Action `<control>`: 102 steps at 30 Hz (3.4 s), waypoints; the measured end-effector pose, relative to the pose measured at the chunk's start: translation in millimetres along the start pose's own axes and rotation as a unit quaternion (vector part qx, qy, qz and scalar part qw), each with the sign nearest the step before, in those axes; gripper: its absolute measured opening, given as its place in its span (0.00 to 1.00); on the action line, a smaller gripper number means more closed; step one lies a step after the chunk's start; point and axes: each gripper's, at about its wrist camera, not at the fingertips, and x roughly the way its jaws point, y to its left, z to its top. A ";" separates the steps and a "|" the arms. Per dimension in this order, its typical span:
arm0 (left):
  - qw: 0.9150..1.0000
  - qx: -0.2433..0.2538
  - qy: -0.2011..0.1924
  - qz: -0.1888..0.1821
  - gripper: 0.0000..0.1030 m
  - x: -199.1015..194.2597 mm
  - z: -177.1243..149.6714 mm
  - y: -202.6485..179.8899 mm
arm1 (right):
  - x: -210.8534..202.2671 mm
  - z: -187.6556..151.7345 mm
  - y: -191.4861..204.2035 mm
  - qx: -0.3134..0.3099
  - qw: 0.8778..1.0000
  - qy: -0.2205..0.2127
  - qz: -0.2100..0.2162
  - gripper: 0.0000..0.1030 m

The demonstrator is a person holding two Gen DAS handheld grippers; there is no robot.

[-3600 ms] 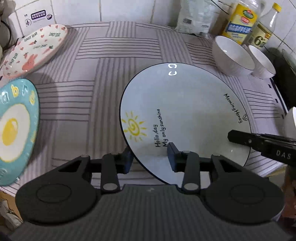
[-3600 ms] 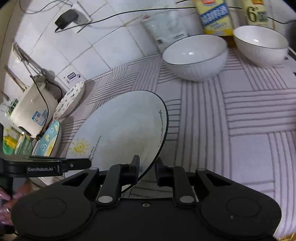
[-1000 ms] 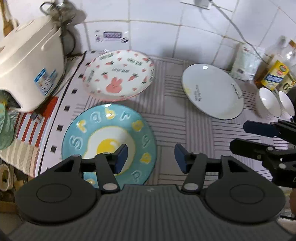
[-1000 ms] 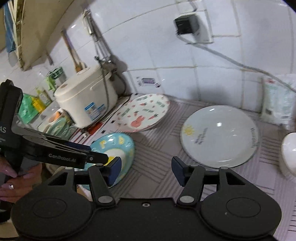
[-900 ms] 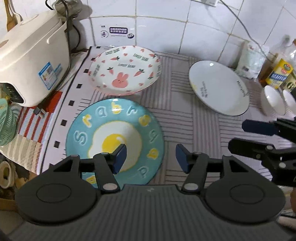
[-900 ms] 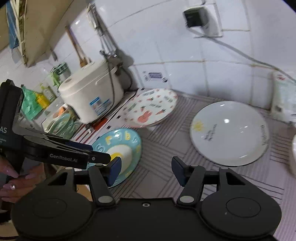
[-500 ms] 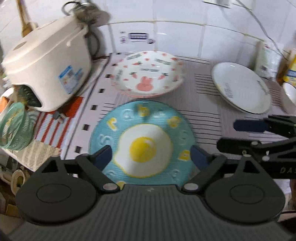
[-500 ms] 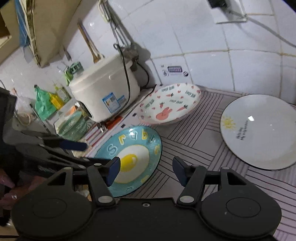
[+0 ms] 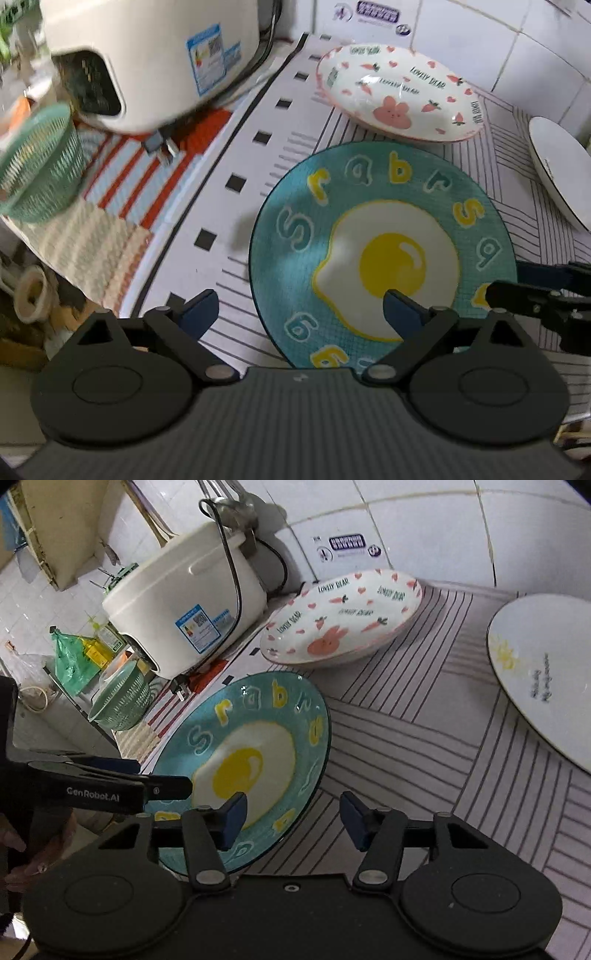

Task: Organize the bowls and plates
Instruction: 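Reach the right gripper to the blue egg plate rim and close, then carry the blue egg plate onto the white sun plate and open the right gripper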

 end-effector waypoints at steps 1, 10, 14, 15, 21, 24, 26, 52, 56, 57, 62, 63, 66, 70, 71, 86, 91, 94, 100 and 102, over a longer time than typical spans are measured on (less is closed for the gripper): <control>1.000 -0.002 0.006 -0.006 0.86 3.2 0.9 1.6 | 1.4 0.4 -0.7 0.004 1.000 0.000 0.001 0.58; 1.000 0.018 0.023 -0.003 0.45 9.4 1.1 1.0 | 12.1 2.4 -8.9 0.027 1.000 0.007 0.001 0.16; 1.000 -0.003 0.025 -0.011 0.41 10.1 3.2 6.5 | 15.5 1.5 -16.6 0.050 0.999 0.008 0.018 0.16; 1.000 -0.005 0.025 -0.012 0.42 10.4 3.4 6.3 | 17.7 1.3 -18.2 0.056 0.998 0.010 0.022 0.15; 0.999 -0.034 0.027 -0.028 0.45 12.9 4.8 9.8 | 23.8 0.9 -24.5 0.081 0.996 0.013 0.039 0.15; 0.999 -0.048 0.021 -0.016 0.39 9.9 4.8 8.1 | 23.6 4.4 -20.6 0.075 0.996 0.024 0.034 0.16; 0.998 -0.047 0.026 -0.018 0.38 6.7 5.4 4.8 | 19.9 5.7 -17.9 0.057 0.997 0.030 0.030 0.17; 0.978 0.157 -0.034 -0.131 0.38 -28.3 69.3 -183.2 | -141.8 -12.2 -100.0 0.145 0.974 -0.156 -0.075 0.20; 0.974 0.169 -0.023 -0.148 0.38 -14.3 81.1 -207.5 | -154.2 -11.5 -120.6 0.161 0.967 -0.171 -0.095 0.20; 0.973 0.170 -0.018 -0.152 0.38 -9.1 83.5 -210.9 | -154.7 -10.5 -126.0 0.168 0.966 -0.172 -0.097 0.20; 0.971 0.178 0.005 -0.161 0.38 19.2 90.7 -228.8 | -150.6 -7.8 -148.7 0.190 0.959 -0.171 -0.124 0.20; 0.971 0.179 0.011 -0.160 0.38 22.5 91.8 -232.6 | -148.5 -7.0 -153.7 0.194 0.958 -0.168 -0.127 0.20; 0.970 0.182 0.015 -0.160 0.38 27.1 94.9 -240.9 | -145.7 -4.5 -166.6 0.211 0.954 -0.167 -0.134 0.20; 0.971 0.180 0.036 -0.155 0.38 35.3 104.5 -246.9 | -143.9 -0.4 -173.0 0.215 0.953 -0.161 -0.141 0.20; 0.970 0.184 0.038 -0.152 0.38 37.1 106.5 -248.6 | -142.8 0.8 -172.6 0.214 0.953 -0.156 -0.145 0.20; 0.976 0.175 0.050 -0.118 0.38 53.0 124.0 -256.3 | -115.7 31.9 -150.3 0.157 0.955 -0.069 -0.240 0.30; 0.978 0.170 0.053 -0.106 0.38 54.3 127.3 -260.2 | -109.9 40.6 -149.1 0.158 0.952 -0.051 -0.259 0.35; 0.979 0.169 0.056 -0.100 0.38 55.6 128.0 -262.2 | -107.4 46.2 -145.5 0.149 0.951 -0.036 -0.270 0.39; 0.977 0.180 0.076 -0.087 0.38 58.9 123.7 -272.5 | -101.0 62.7 -135.6 0.134 0.939 0.011 -0.316 0.44; 0.977 0.183 0.074 -0.081 0.38 59.5 120.5 -276.1 | -96.3 64.9 -131.7 0.115 0.933 0.028 -0.341 0.44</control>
